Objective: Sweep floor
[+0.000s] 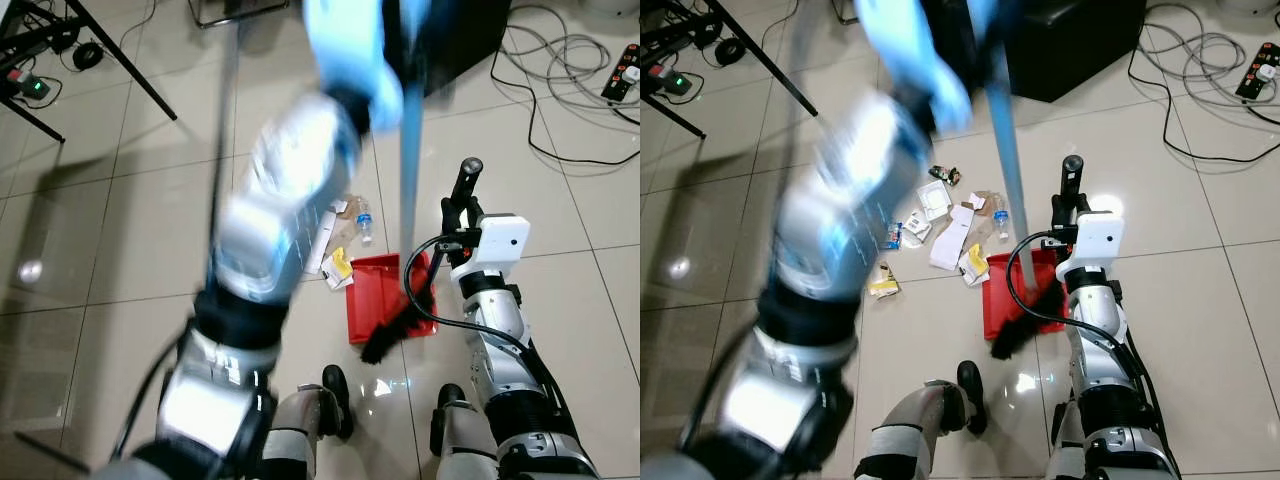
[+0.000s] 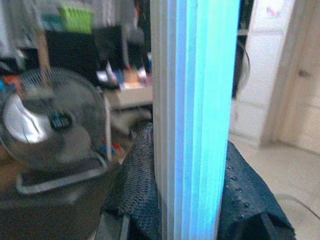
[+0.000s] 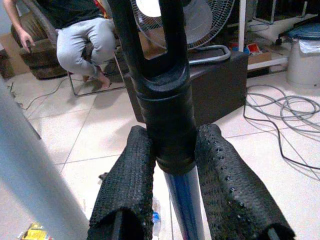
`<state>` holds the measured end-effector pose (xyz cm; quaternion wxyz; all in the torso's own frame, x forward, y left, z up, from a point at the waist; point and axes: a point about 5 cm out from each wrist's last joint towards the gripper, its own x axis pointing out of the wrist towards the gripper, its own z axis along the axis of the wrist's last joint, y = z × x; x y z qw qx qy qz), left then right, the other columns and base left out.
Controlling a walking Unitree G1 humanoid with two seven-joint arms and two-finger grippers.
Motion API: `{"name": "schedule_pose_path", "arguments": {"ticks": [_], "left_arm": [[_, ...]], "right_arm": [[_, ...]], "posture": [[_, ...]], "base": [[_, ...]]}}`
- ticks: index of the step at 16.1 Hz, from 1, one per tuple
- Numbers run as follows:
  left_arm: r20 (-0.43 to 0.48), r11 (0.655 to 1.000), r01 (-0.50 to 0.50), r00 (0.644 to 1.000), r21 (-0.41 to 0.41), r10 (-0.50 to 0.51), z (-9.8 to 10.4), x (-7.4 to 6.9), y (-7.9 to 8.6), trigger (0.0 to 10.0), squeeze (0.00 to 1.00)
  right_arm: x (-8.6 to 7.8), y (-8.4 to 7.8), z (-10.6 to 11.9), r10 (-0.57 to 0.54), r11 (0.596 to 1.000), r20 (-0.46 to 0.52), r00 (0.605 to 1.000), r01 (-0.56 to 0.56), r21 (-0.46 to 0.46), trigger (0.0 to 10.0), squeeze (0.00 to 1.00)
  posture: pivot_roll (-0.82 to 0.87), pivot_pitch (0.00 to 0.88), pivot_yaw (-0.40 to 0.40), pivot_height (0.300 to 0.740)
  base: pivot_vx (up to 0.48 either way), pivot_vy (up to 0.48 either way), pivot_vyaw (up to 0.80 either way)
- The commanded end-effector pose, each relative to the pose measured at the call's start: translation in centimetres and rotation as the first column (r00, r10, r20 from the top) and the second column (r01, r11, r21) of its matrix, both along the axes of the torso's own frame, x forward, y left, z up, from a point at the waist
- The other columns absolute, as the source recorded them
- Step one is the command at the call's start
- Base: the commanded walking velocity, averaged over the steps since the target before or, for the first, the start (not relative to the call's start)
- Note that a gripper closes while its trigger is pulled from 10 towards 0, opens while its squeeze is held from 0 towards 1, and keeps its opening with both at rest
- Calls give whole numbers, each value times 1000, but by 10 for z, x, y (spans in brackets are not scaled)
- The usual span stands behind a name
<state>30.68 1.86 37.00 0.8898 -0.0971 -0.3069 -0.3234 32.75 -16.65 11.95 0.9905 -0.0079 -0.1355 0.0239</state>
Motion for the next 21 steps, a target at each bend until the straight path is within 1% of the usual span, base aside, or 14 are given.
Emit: {"name": "schedule_pose_path", "arguments": {"ticks": [1,3,5,7,9,11,12,13,14,15,16,17,19,21], "left_arm": [[58,998,-26,998,-65,29,14,-4,13,10000,0],[151,991,-132,979,-33,135,26,-4,22,10000,0],[213,981,-193,959,4,188,29,-5,22,10000,0],[347,938,-315,904,147,249,15,-5,11,10000,0],[404,898,-368,879,240,252,-16,-10,-12,10000,0],[432,873,-390,869,293,243,-38,-12,-25,10000,0],[396,857,-387,886,342,242,-64,-8,-34,10000,0],[363,839,-386,898,383,247,-78,10,-21,10000,0],[340,828,-376,909,416,242,-92,20,-10,10000,0],[331,812,-370,914,452,233,-105,21,-10,10000,0],[270,794,-329,939,512,214,-139,17,-15,10000,0],[169,798,-249,968,548,186,-174,4,-23,10000,0],[119,823,-170,985,543,125,-190,-16,-35,10000,0],[68,880,-62,997,470,34,-181,-39,-47,10000,0]], "right_arm": [[-9,16,-30,42,998,-130,991,-36,47,10000,0],[-10,19,-32,46,998,-134,990,-40,51,10000,0],[-10,20,-32,49,998,-135,990,-42,54,10000,0],[-10,20,-33,51,997,-136,989,-44,56,10000,0],[-12,20,-34,48,997,-138,989,-41,58,10000,0],[-12,20,-34,47,997,-138,989,-39,59,10000,0],[-13,20,-34,46,997,-137,990,-38,61,10000,0],[-13,21,-34,46,997,-134,990,-37,64,10000,0],[-13,21,-33,45,997,-132,990,-36,64,10000,0],[-13,21,-33,44,997,-130,990,-35,66,10000,0],[-14,21,-32,42,997,-127,991,-33,67,10000,0],[-15,22,-32,40,997,-123,992,-31,68,10000,0],[-18,20,-33,36,997,-122,992,-27,68,10000,0],[-21,20,-36,36,997,-132,991,-27,67,10000,0]], "posture": [[119,336,291,740],[118,335,291,740],[117,336,291,740],[112,340,291,740],[110,342,292,740],[106,348,296,740],[104,346,295,740],[99,348,297,740],[92,353,297,740],[87,353,297,740],[79,358,295,740],[67,361,292,740],[67,365,289,740],[80,363,286,740]], "base": [[0,0,0],[0,0,0],[0,0,0],[0,0,0],[0,0,0],[0,0,0],[0,0,0],[0,0,0],[0,0,0],[0,0,0],[0,0,0],[0,0,0],[0,0,0],[0,0,0]]}}
